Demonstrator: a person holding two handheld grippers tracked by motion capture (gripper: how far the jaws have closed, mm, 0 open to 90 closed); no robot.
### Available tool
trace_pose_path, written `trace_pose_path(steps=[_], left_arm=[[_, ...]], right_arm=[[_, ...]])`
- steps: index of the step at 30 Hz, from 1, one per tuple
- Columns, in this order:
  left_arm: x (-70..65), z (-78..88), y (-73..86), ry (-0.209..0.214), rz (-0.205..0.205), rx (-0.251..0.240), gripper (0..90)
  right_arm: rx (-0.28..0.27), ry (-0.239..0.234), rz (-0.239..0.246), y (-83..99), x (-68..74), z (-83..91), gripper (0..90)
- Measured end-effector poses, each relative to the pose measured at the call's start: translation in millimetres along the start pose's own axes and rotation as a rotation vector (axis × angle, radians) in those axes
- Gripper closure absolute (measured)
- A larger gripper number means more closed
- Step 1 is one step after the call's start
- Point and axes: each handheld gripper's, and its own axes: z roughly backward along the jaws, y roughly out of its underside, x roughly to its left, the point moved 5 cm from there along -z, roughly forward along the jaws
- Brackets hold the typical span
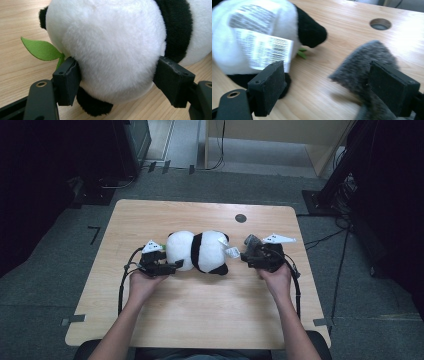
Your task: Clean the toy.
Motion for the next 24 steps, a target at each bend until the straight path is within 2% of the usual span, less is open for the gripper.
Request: trace_pose_path(steps=[15, 20, 24], left_arm=[[-4.5, -0.8, -1.7, -0.011, 0.006, 0.001, 25.3], [-7.1, -0.2, -1.0, -0.007, 0.013, 0.003, 25.3], [-9.5, 0.5, 0.4, -0.006, 0.012, 0.001, 25.5]], right_arm=[[0.004, -0.068, 0.082, -2.5, 45.9, -7.6, 14.5], [0.012, -0.126, 0.109, -0.9, 65.7, -15.7, 13.4], [0.025, -0.126, 0.114, 0.0, 74.1, -27.8, 13.3]])
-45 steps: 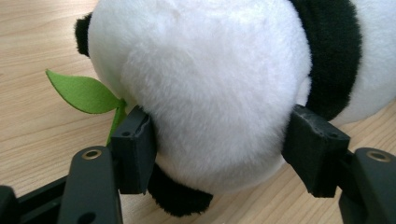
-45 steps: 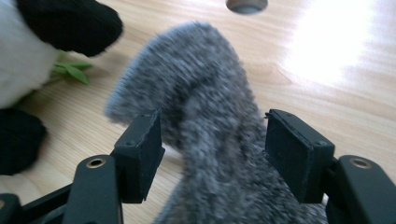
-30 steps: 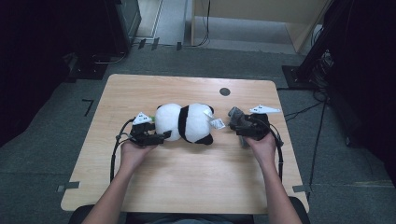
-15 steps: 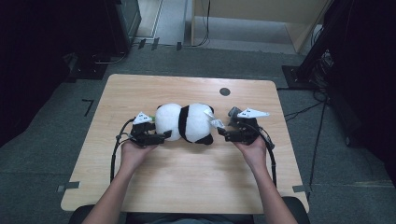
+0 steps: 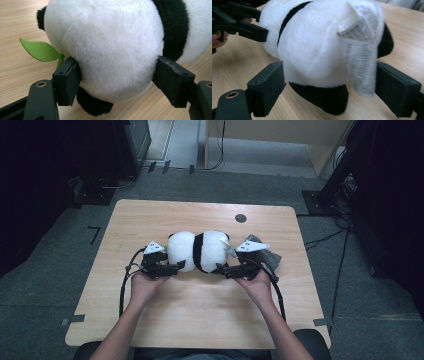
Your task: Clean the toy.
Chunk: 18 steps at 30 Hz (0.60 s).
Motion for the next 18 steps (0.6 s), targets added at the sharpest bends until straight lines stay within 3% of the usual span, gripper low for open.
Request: trace_pose_path(steps=[3, 10, 15, 18], left_arm=[[-1.2, -1.1, 0.1, -0.003, -0.003, -0.011, 25.6], [-4.2, -3.1, 0.0, -0.002, -0.008, -0.017, 26.2], [-4.3, -3.6, 0.4, 0.000, -0.005, -0.015, 26.2], [-4.7, -4.5, 0.4, 0.001, -0.007, -0.014, 26.3]], right_arm=[[0.015, -0.005, -0.005, 0.5, 3.3, -12.5, 11.9], [0.015, 0.075, 0.007, -3.5, 0.2, -33.4, 3.3], [-0.002, 0.061, -0.012, -4.7, -4.7, -41.9, 0.2], [0.014, 0.058, -0.007, -4.3, -7.1, -47.7, 0.0]])
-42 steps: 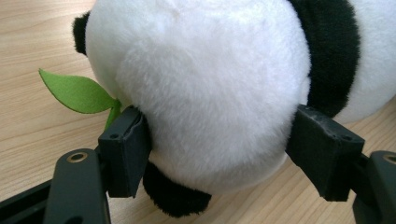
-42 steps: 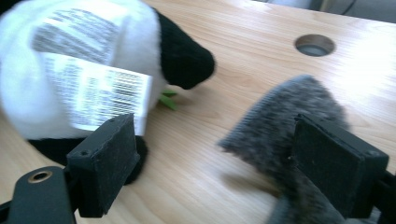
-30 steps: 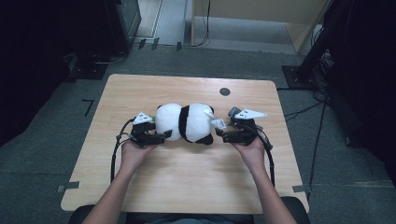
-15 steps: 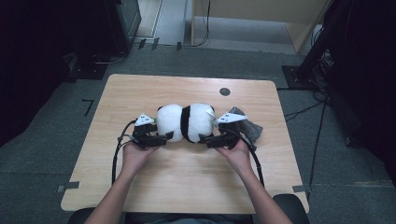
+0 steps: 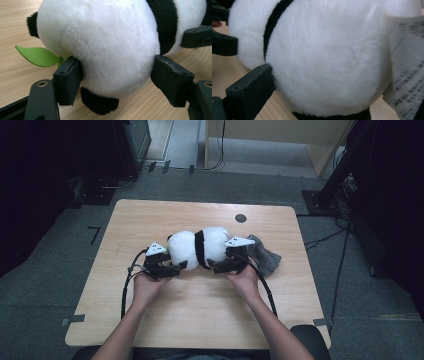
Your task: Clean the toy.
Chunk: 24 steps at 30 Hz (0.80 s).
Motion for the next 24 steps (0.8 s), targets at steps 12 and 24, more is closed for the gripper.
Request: trace_pose_path(steps=[12, 24], left_arm=[[4.9, 6.6, -2.0, -0.004, -0.056, -0.035, 29.7], [31.2, 31.4, -11.0, 0.048, -0.079, -0.069, 27.3]], right_arm=[[0.011, -0.040, 0.020, -6.9, -14.6, -2.1, 47.0], [0.007, -0.189, 0.003, -15.3, -34.2, 30.2, 47.3]])
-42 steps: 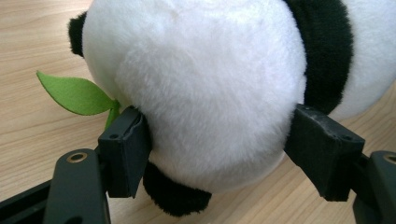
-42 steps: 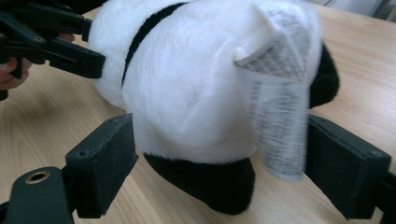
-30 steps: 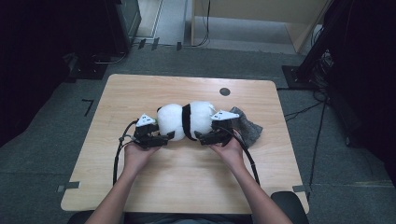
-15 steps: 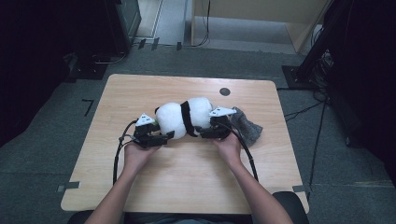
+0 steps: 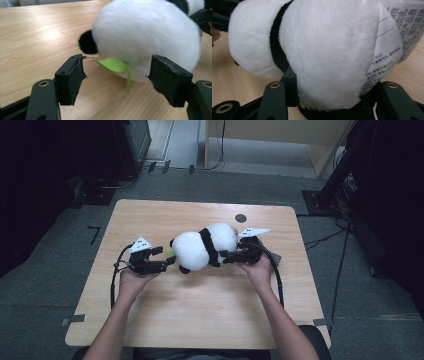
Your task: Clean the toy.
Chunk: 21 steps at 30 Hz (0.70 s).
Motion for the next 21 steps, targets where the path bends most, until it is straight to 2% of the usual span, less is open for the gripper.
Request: trace_pose_path(steps=[3, 6, 8, 10, 12, 15, 16, 19, 21], left_arm=[[1.8, 4.0, 0.0, 0.029, -0.026, -0.005, 27.1], [-4.0, 4.4, -0.2, 0.088, -0.053, -0.022, 26.3], [-8.1, 4.1, 0.7, 0.103, -0.093, -0.028, 26.1], [-10.3, 3.6, 2.1, 0.129, -0.099, -0.029, 24.7], [-13.1, 2.6, 4.2, 0.191, -0.108, -0.023, 22.3], [-20.3, 1.4, 5.9, 0.273, -0.133, -0.034, 13.2], [-23.3, 0.6, 5.6, 0.291, -0.141, -0.040, 9.9], [-32.6, -5.9, 7.2, 0.328, -0.153, -0.030, 2.3], [-35.7, -9.8, 9.7, 0.333, -0.163, -0.006, 2.3]], right_arm=[[-0.009, -0.038, 0.033, -3.5, 2.1, 6.5, 46.6], [-0.014, -0.103, 0.075, -5.3, 5.9, 10.4, 45.7], [-0.012, -0.129, 0.103, -4.5, 8.9, 9.0, 45.5], [-0.008, -0.152, 0.114, -3.2, 9.7, 7.5, 45.4], [-0.005, -0.174, 0.126, -1.7, 11.2, 6.2, 45.5], [-0.001, -0.212, 0.160, -1.2, 14.7, 5.5, 45.1], [0.002, -0.226, 0.157, -0.9, 15.9, 4.8, 44.5], [0.022, -0.229, 0.148, 0.6, 17.7, -0.9, 41.9], [0.035, -0.217, 0.148, 1.6, 18.4, -5.0, 41.5]])
